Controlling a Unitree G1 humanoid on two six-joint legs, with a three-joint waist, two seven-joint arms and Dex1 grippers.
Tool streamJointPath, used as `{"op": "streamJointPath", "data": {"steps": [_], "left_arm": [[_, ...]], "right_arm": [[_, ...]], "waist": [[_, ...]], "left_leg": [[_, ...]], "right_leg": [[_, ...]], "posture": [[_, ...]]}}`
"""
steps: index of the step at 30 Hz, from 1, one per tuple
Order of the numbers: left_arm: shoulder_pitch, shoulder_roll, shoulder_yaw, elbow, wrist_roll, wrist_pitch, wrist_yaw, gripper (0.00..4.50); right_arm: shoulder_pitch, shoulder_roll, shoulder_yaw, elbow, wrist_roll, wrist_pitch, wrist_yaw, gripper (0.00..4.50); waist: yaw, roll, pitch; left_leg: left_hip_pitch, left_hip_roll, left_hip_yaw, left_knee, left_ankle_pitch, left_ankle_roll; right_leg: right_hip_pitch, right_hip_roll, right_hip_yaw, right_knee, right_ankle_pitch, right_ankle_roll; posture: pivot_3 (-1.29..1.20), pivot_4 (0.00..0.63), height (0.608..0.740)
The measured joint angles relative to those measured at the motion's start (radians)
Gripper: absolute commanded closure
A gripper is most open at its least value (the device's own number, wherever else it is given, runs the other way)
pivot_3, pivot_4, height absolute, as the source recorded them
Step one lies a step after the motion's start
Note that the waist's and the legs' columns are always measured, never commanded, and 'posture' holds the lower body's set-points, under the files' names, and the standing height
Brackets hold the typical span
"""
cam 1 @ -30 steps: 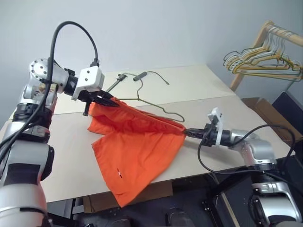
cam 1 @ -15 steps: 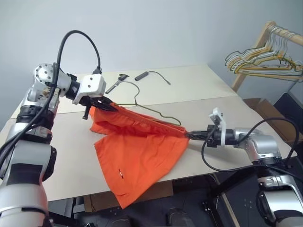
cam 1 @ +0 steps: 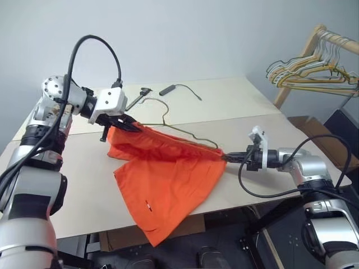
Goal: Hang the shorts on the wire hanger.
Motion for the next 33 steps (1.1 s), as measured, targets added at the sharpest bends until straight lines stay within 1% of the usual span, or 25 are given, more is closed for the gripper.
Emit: {"op": "streamJointPath", "data": {"steps": [5, 8, 11, 14, 17, 21, 28, 33], "left_arm": [[-0.003, -0.007, 0.001, 0.042, 0.094, -0.009, 0.068, 4.50], [-0.003, -0.009, 0.002, 0.051, 0.127, -0.028, 0.085, 4.50], [-0.005, -0.013, 0.010, 0.056, 0.156, -0.044, 0.099, 4.50], [-0.015, -0.018, 0.025, 0.053, 0.178, -0.045, 0.118, 4.50], [-0.035, -0.023, 0.035, 0.043, 0.192, -0.045, 0.135, 4.50], [-0.039, -0.024, 0.042, 0.032, 0.214, -0.045, 0.157, 4.50], [-0.026, -0.037, 0.078, 0.021, 0.210, -0.039, 0.155, 4.50], [0.010, -0.044, 0.114, -0.036, 0.176, -0.001, 0.115, 4.50]], "right_arm": [[0.001, -0.002, 0.016, -0.043, -0.011, -0.036, 0.009, 4.46], [0.010, -0.022, 0.026, -0.109, -0.050, -0.105, -0.004, 4.46], [0.007, -0.044, 0.047, -0.230, -0.125, -0.177, -0.056, 4.46], [-0.041, -0.069, 0.106, -0.317, -0.238, -0.208, -0.125, 4.46], [-0.106, -0.077, 0.123, -0.378, -0.278, -0.209, -0.136, 4.46], [-0.157, -0.106, 0.151, -0.464, -0.293, -0.198, -0.097, 4.46], [-0.193, -0.073, 0.178, -0.515, -0.279, -0.110, -0.070, 4.46], [-0.194, -0.023, 0.223, -0.488, -0.313, -0.108, -0.109, 4.46]], "waist": [[0.000, 0.000, 0.000], [0.001, 0.000, 0.000], [0.002, 0.000, 0.000], [0.001, 0.000, 0.000], [0.001, 0.000, 0.000], [0.003, 0.000, 0.000], [0.004, 0.000, 0.000], [0.003, 0.000, 0.000]], "left_leg": [[0.000, 0.000, 0.000, 0.000, 0.000, 0.000], [-0.001, 0.000, 0.000, 0.000, 0.000, 0.000], [-0.002, 0.000, 0.000, 0.000, 0.000, 0.000], [-0.002, 0.000, 0.000, 0.000, 0.000, 0.000], [-0.003, 0.000, 0.001, 0.000, 0.000, 0.000], [-0.003, 0.000, 0.001, 0.001, 0.000, 0.000], [-0.003, 0.000, 0.002, 0.002, 0.000, 0.000], [-0.004, 0.000, 0.002, 0.002, 0.000, 0.000]], "right_leg": [[0.000, 0.000, 0.000, 0.000, 0.000, 0.000], [-0.001, 0.000, 0.000, 0.000, 0.000, 0.000], [-0.002, 0.000, 0.000, 0.000, 0.000, 0.000], [-0.002, 0.000, 0.000, 0.001, 0.000, 0.000], [-0.003, 0.000, 0.000, 0.000, 0.000, 0.000], [-0.003, 0.000, -0.001, 0.000, 0.000, 0.000], [-0.003, 0.000, -0.001, 0.000, 0.000, 0.000], [-0.003, -0.001, -0.001, 0.001, 0.000, 0.000]], "posture": [[-0.04, 0.000, 0.740], [-0.04, 0.000, 0.740], [-0.05, 0.000, 0.740], [-0.05, 0.000, 0.740], [-0.05, 0.000, 0.740], [-0.04, 0.000, 0.740], [-0.04, 0.000, 0.740], [-0.03, 0.000, 0.740]]}}
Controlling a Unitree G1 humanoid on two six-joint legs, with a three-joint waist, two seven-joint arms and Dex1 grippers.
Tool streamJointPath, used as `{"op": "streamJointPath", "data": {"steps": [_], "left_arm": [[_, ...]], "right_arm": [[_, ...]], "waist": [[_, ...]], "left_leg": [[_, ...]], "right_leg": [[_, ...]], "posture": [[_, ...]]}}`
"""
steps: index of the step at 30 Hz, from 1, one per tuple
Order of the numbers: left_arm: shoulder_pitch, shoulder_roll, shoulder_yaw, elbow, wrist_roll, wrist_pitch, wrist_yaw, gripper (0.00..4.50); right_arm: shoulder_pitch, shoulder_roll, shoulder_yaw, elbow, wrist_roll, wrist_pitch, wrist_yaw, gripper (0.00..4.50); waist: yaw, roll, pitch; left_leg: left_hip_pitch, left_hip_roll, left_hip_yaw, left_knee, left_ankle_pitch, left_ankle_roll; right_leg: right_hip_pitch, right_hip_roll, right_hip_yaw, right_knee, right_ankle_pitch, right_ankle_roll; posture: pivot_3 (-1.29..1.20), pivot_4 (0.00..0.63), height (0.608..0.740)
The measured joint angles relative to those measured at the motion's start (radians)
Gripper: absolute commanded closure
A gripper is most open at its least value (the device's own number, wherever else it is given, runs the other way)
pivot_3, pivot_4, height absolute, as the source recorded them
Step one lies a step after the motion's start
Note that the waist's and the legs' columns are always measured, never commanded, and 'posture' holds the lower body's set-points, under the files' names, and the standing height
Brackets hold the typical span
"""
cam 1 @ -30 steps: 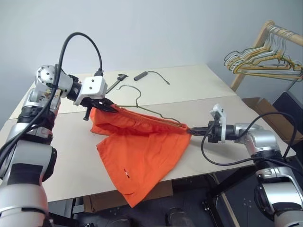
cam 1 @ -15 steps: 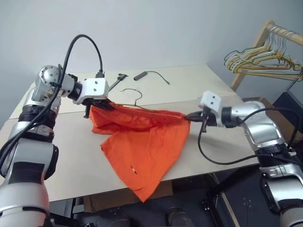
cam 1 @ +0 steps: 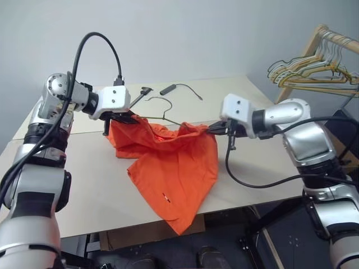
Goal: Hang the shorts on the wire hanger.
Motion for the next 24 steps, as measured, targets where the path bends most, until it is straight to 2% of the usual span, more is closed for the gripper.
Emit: {"op": "streamJointPath", "data": {"steps": [8, 11, 16, 19, 24], "left_arm": [[0.045, 0.001, 0.019, -0.050, 0.000, 0.035, -0.008, 4.50], [0.045, -0.001, 0.025, -0.050, 0.001, 0.039, 0.006, 4.50], [0.045, -0.021, 0.039, -0.051, -0.009, 0.044, 0.006, 4.50], [0.045, -0.026, 0.039, -0.057, -0.020, 0.048, -0.004, 4.50], [0.053, -0.027, 0.039, -0.069, -0.021, 0.048, -0.013, 4.50]], "right_arm": [[0.005, 0.049, -0.005, 0.018, 0.006, 0.018, -0.054, 4.46], [0.011, 0.048, -0.017, 0.013, 0.021, 0.012, -0.049, 3.81], [0.059, 0.047, -0.015, 0.005, 0.006, -0.075, -0.051, 2.22], [0.072, 0.052, 0.004, 0.060, -0.036, -0.133, -0.080, 2.22], [0.071, 0.103, -0.027, 0.132, -0.034, -0.123, -0.131, 2.22]], "waist": [[0.000, 0.000, 0.000], [0.001, 0.000, 0.000], [-0.001, 0.000, 0.000], [-0.002, 0.000, 0.000], [-0.004, 0.000, 0.000]], "left_leg": [[0.000, 0.000, -0.001, 0.000, 0.000, 0.000], [0.000, 0.000, -0.001, 0.000, 0.000, 0.000], [0.000, 0.000, -0.001, 0.000, 0.000, 0.000], [0.000, 0.000, -0.001, 0.000, 0.000, 0.000], [0.000, 0.000, -0.001, 0.000, 0.000, 0.000]], "right_leg": [[0.000, 0.000, 0.000, 0.000, 0.000, 0.000], [0.000, 0.000, -0.001, 0.000, 0.000, 0.000], [0.000, 0.000, -0.001, 0.000, 0.000, 0.000], [0.000, 0.000, -0.001, 0.000, 0.000, 0.000], [0.000, 0.000, -0.001, 0.000, 0.000, 0.000]], "posture": [[-0.04, 0.000, 0.740], [-0.04, 0.000, 0.740], [-0.04, 0.000, 0.740], [-0.04, 0.000, 0.740], [-0.04, 0.000, 0.740]]}}
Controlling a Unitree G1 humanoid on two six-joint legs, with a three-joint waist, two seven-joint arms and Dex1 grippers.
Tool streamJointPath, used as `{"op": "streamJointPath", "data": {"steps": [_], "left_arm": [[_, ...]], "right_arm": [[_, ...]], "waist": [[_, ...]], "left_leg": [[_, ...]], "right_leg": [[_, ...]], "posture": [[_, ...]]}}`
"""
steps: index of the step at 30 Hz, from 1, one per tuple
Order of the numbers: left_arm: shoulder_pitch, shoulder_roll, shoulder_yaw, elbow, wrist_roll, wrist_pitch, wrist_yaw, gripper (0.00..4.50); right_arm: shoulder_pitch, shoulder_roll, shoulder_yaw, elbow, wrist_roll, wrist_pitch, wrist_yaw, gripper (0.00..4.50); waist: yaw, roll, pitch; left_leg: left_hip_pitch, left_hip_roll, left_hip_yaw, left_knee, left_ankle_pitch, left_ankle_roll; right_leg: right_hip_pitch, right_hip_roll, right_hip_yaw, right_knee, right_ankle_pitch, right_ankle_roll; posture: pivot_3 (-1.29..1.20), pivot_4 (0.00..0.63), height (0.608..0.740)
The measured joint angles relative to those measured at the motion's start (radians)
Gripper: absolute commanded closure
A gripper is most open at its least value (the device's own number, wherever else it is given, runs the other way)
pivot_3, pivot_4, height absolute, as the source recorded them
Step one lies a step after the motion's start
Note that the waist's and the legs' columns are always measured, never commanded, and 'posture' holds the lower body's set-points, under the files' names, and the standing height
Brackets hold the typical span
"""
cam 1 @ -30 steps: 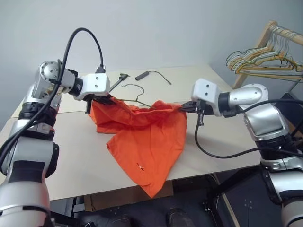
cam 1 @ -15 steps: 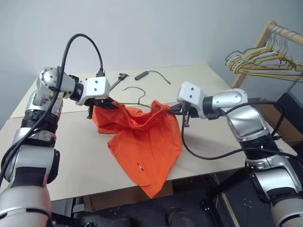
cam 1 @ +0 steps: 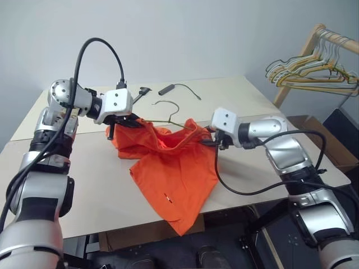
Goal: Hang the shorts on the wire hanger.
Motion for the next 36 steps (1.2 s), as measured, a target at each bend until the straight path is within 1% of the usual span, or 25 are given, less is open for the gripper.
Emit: {"op": "streamJointPath", "data": {"steps": [3, 6, 13, 18, 20, 22, 25, 26, 29, 31, 32, 36], "left_arm": [[0.019, 0.000, 0.000, -0.012, -0.004, 0.009, -0.001, 4.50], [0.022, -0.004, 0.002, -0.012, -0.011, 0.021, 0.003, 4.50], [0.024, -0.012, 0.003, -0.023, -0.016, 0.030, 0.005, 4.50], [0.034, -0.013, 0.008, -0.034, -0.022, 0.038, 0.003, 4.50], [0.042, -0.015, 0.017, -0.043, -0.035, 0.042, -0.002, 4.50], [0.054, -0.017, 0.020, -0.055, -0.048, 0.043, -0.007, 4.50], [0.060, -0.018, 0.023, -0.057, -0.057, 0.051, -0.010, 4.50], [0.060, -0.018, 0.029, -0.058, -0.058, 0.054, -0.009, 4.50], [0.060, -0.017, 0.036, -0.057, -0.057, 0.056, -0.013, 4.50], [0.060, -0.018, 0.037, -0.053, -0.057, 0.047, -0.012, 3.77], [0.060, -0.021, 0.042, -0.044, -0.057, 0.028, -0.003, 3.56], [0.060, -0.032, 0.044, -0.006, -0.055, -0.019, 0.017, 2.21]], "right_arm": [[-0.001, 0.011, -0.025, 0.028, 0.032, 0.021, 0.000, 2.22], [-0.001, 0.015, -0.049, 0.024, 0.075, 0.031, 0.035, 2.22], [0.001, 0.009, -0.049, -0.019, 0.145, 0.040, 0.129, 2.22], [0.001, 0.013, -0.049, -0.025, 0.153, 0.043, 0.139, 2.22], [-0.001, 0.025, -0.048, -0.010, 0.153, 0.051, 0.130, 2.59], [-0.003, 0.030, -0.047, 0.009, 0.151, 0.057, 0.123, 3.07], [-0.005, 0.030, -0.044, 0.024, 0.143, 0.059, 0.116, 4.20], [-0.005, 0.030, -0.038, 0.024, 0.140, 0.058, 0.119, 4.45], [-0.005, 0.032, -0.034, 0.023, 0.137, 0.058, 0.119, 4.48], [-0.005, 0.032, -0.034, 0.023, 0.137, 0.058, 0.119, 4.50], [-0.005, 0.032, -0.035, 0.023, 0.138, 0.058, 0.119, 4.50], [-0.004, 0.032, -0.036, 0.023, 0.138, 0.067, 0.104, 4.50]], "waist": [[0.001, 0.000, 0.000], [0.003, 0.000, 0.000], [0.002, 0.000, 0.000], [0.002, 0.000, 0.000], [0.002, 0.000, 0.000], [0.002, 0.000, 0.000], [0.002, 0.000, 0.000], [0.002, 0.000, 0.000], [0.002, 0.000, 0.000], [0.002, 0.000, 0.000], [0.002, 0.000, 0.000], [0.002, 0.000, 0.000]], "left_leg": [[0.000, 0.000, -0.001, 0.000, 0.000, 0.000], [0.000, 0.000, -0.002, 0.000, 0.000, 0.000], [0.000, 0.000, -0.004, 0.000, 0.000, 0.000], [0.000, 0.000, -0.004, 0.000, 0.000, 0.000], [0.000, 0.000, -0.004, 0.000, 0.000, 0.000], [0.000, 0.000, -0.004, 0.000, 0.000, 0.000], [0.000, 0.000, -0.004, 0.000, 0.000, 0.000], [0.000, 0.000, -0.004, 0.000, 0.000, 0.000], [0.000, 0.000, -0.004, 0.000, 0.000, 0.000], [0.000, 0.000, -0.004, 0.000, 0.000, 0.000], [0.000, 0.000, -0.004, 0.000, 0.000, 0.000], [0.000, 0.000, -0.004, 0.000, 0.000, 0.000]], "right_leg": [[0.000, 0.000, 0.000, 0.000, 0.000, 0.000], [0.001, 0.000, 0.000, 0.000, 0.000, 0.000], [0.000, 0.000, 0.000, 0.000, 0.000, 0.000], [0.001, 0.000, 0.000, 0.000, 0.000, 0.000], [0.000, 0.000, 0.000, 0.000, 0.000, 0.000], [0.000, 0.000, 0.000, 0.000, 0.000, 0.000], [0.000, 0.000, 0.000, 0.000, 0.000, 0.000], [0.000, 0.000, 0.000, 0.000, 0.000, 0.000], [0.001, 0.000, 0.000, 0.000, 0.000, 0.000], [0.001, 0.000, 0.000, 0.000, 0.000, 0.000], [0.001, 0.000, 0.000, 0.000, 0.000, 0.000], [0.000, 0.000, 0.000, 0.000, 0.000, 0.000]], "posture": [[-0.04, 0.000, 0.740], [-0.04, 0.000, 0.740], [-0.04, 0.000, 0.740], [-0.03, 0.000, 0.740], [-0.03, 0.000, 0.740], [-0.03, 0.000, 0.740], [-0.03, 0.000, 0.740], [-0.03, 0.000, 0.740], [-0.04, 0.000, 0.740], [-0.04, 0.000, 0.740], [-0.04, 0.000, 0.740], [-0.05, 0.000, 0.740]]}}
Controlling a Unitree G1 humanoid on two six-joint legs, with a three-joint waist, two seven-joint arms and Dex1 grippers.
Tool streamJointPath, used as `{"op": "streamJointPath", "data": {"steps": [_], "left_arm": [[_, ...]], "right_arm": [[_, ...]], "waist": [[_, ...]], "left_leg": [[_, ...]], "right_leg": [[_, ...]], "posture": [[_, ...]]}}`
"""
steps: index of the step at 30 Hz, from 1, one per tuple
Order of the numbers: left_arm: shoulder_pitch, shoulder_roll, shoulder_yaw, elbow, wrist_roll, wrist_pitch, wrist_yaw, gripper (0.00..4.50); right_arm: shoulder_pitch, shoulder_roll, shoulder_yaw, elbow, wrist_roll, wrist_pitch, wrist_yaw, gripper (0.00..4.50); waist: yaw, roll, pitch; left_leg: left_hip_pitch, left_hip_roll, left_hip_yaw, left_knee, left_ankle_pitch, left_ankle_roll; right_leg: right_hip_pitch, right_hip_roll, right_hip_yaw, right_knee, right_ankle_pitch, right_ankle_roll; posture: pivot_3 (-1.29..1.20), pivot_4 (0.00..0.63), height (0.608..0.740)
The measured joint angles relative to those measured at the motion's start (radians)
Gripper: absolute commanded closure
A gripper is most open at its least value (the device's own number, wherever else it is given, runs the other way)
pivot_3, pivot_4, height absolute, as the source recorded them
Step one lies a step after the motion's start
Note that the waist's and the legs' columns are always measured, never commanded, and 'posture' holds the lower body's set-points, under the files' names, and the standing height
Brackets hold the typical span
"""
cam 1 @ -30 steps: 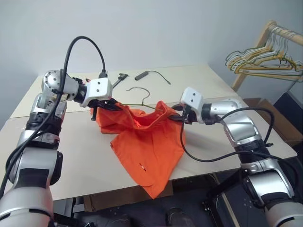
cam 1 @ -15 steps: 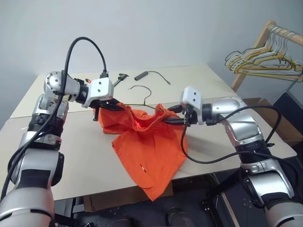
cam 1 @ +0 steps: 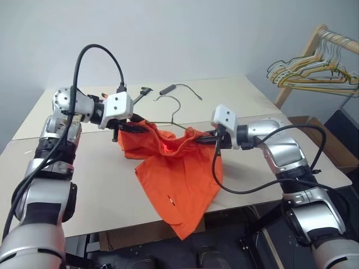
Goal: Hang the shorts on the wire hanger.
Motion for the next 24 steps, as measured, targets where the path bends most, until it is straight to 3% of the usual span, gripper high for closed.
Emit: {"op": "streamJointPath", "data": {"steps": [7, 16, 24], "left_arm": [[-0.009, 0.001, 0.036, 0.049, -0.010, -0.001, 0.040, 0.05], [-0.020, -0.025, 0.237, -0.037, -0.157, 0.105, 0.219, 0.05], [0.254, -0.076, 0.274, -0.415, -0.408, 0.361, 0.168, 0.05]], "right_arm": [[0.034, -0.031, -0.033, -0.036, 0.017, 0.037, -0.025, 4.50], [0.134, -0.108, -0.197, -0.169, 0.056, 0.327, -0.205, 4.50], [0.153, -0.111, -0.399, -0.291, 0.043, 0.748, -0.519, 4.50]], "waist": [[0.001, 0.000, 0.000], [0.001, 0.000, 0.000], [-0.008, 0.002, -0.002]], "left_leg": [[0.000, 0.000, 0.000, 0.000, 0.000, 0.000], [-0.001, 0.000, -0.002, 0.000, 0.000, 0.000], [0.000, 0.000, -0.002, 0.000, 0.000, 0.000]], "right_leg": [[0.000, 0.000, 0.000, 0.000, 0.000, 0.000], [0.000, -0.001, 0.000, 0.000, 0.000, 0.000], [0.000, -0.001, 0.001, 0.001, 0.000, 0.000]], "posture": [[-0.07, 0.000, 0.740], [-0.09, 0.000, 0.740], [-0.13, 0.000, 0.740]]}}
